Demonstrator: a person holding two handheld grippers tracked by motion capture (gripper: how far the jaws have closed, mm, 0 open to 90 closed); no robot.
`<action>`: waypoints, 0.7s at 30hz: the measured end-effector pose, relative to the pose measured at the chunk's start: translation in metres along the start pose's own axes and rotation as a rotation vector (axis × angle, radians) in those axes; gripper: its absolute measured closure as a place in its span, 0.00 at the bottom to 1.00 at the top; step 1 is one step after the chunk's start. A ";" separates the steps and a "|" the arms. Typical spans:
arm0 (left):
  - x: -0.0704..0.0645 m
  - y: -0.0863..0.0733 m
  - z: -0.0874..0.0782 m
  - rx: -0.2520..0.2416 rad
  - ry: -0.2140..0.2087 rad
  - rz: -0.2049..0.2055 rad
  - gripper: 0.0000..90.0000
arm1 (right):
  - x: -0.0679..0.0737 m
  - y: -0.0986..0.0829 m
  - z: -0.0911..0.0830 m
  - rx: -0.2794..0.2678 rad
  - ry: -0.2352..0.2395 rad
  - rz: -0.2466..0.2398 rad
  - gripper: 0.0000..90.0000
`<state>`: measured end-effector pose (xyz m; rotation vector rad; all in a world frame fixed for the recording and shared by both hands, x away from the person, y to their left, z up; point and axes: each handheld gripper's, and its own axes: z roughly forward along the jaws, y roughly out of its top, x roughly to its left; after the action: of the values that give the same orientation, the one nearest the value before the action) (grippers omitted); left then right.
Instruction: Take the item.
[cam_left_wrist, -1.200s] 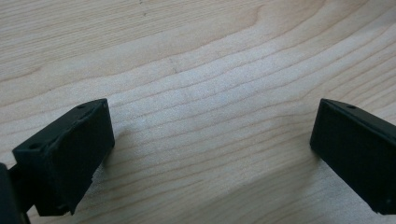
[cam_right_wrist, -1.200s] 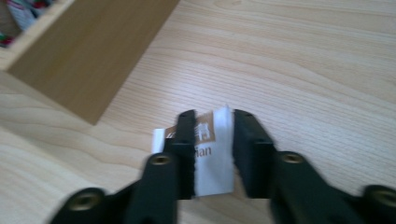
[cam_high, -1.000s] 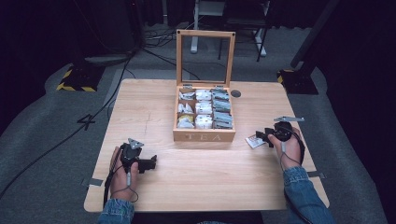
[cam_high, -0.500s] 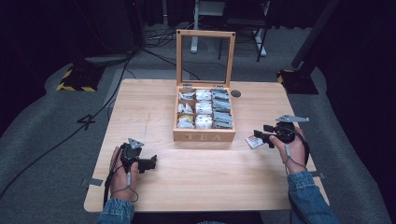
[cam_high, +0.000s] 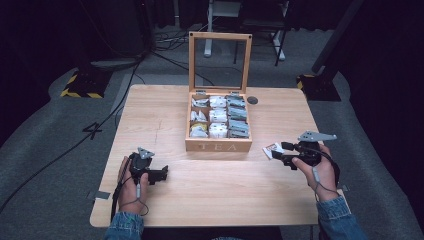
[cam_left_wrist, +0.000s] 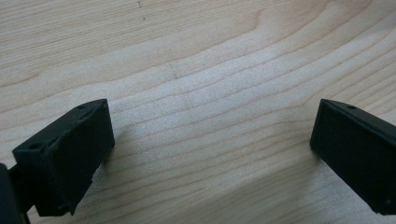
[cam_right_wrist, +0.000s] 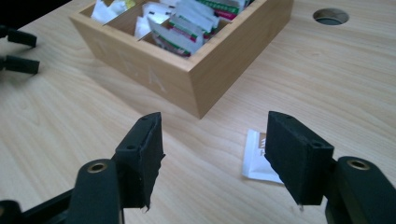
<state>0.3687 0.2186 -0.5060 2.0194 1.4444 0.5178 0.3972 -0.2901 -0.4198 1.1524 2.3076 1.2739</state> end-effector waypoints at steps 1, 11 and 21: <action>0.000 0.000 0.000 0.000 0.000 0.000 0.00 | 0.002 -0.001 -0.001 0.004 0.006 -0.006 0.42; 0.000 -0.001 -0.001 0.001 0.004 0.004 0.00 | 0.027 -0.007 -0.006 0.011 0.059 -0.070 0.42; 0.000 -0.001 -0.001 0.000 0.005 0.004 0.00 | 0.050 -0.024 0.004 0.020 0.106 -0.123 0.42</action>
<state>0.3679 0.2187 -0.5059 2.0230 1.4434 0.5254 0.3544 -0.2576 -0.4348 0.9544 2.4306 1.2984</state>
